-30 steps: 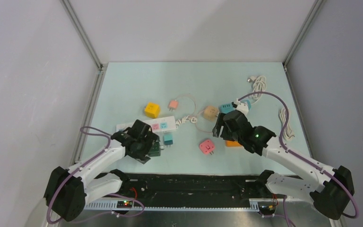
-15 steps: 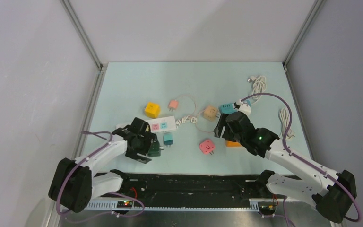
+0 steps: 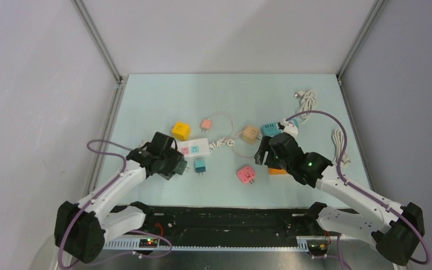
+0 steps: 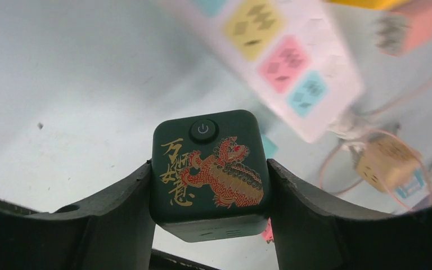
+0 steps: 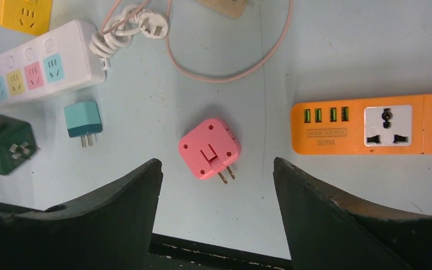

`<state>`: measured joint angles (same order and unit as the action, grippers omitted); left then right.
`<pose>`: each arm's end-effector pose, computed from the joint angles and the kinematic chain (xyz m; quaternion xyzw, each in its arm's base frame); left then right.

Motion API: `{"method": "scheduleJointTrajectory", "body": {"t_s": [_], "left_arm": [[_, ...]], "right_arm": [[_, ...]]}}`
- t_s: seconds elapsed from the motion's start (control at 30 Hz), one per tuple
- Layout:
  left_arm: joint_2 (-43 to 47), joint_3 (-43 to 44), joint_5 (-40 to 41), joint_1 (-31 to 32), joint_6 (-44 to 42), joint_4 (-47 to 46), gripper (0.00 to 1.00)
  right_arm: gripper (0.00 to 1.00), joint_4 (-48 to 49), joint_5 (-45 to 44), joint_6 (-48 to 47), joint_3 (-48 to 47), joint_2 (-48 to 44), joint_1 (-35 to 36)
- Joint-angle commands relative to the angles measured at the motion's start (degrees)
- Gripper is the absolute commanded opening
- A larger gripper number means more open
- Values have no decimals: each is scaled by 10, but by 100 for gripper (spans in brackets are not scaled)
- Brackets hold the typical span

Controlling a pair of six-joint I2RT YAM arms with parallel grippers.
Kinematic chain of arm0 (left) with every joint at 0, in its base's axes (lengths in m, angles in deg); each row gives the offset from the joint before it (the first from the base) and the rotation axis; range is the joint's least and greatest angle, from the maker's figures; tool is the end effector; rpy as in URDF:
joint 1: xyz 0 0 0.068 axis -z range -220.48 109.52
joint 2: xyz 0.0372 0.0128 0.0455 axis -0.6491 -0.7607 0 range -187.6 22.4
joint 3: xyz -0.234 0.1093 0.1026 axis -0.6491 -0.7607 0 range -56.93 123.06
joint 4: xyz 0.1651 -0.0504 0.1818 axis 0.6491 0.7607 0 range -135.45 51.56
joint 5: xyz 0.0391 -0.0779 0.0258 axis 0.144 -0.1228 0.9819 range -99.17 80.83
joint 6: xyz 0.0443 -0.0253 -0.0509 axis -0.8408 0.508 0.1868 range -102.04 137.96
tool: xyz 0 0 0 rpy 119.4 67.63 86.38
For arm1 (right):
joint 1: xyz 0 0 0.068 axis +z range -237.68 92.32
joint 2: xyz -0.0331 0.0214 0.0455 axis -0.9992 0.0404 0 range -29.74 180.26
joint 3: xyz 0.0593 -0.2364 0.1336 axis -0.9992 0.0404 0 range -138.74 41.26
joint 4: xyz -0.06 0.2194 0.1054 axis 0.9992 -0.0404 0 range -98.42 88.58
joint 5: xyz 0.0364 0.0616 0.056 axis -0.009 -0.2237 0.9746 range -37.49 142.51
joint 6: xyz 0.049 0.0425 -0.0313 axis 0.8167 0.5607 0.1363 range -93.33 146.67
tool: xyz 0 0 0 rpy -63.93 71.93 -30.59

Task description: Insert the plug

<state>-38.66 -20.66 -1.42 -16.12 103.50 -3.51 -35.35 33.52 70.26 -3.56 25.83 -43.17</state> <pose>0.1668 -0.0666 0.1836 -0.5090 0.8343 -0.1268 0.1698 0.1569 0.1272 0.2594 0.0562 0.9107 0.1548 0.3789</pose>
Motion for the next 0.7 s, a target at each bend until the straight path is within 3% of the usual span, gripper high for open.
{"method": "scheduleJointTrajectory", "body": {"t_s": [0.0,0.17,0.23,0.37,0.53,0.67], "left_arm": [[43,84,112,32,-190,-10,42],[47,172,125,98,-393,-25,40],[47,199,107,127,-455,-47,33],[38,237,-3,167,-543,-105,35],[24,273,-52,203,-576,-156,36],[27,279,-112,226,-616,-206,37]], "right_arm": [[77,35,49,-37,3,-11,-4],[77,107,210,-93,3,-17,-14],[78,144,282,-122,3,-24,-10],[81,240,388,-139,-3,-54,16],[93,318,306,-157,-9,-58,96],[95,323,201,-175,-23,-41,136]]}}
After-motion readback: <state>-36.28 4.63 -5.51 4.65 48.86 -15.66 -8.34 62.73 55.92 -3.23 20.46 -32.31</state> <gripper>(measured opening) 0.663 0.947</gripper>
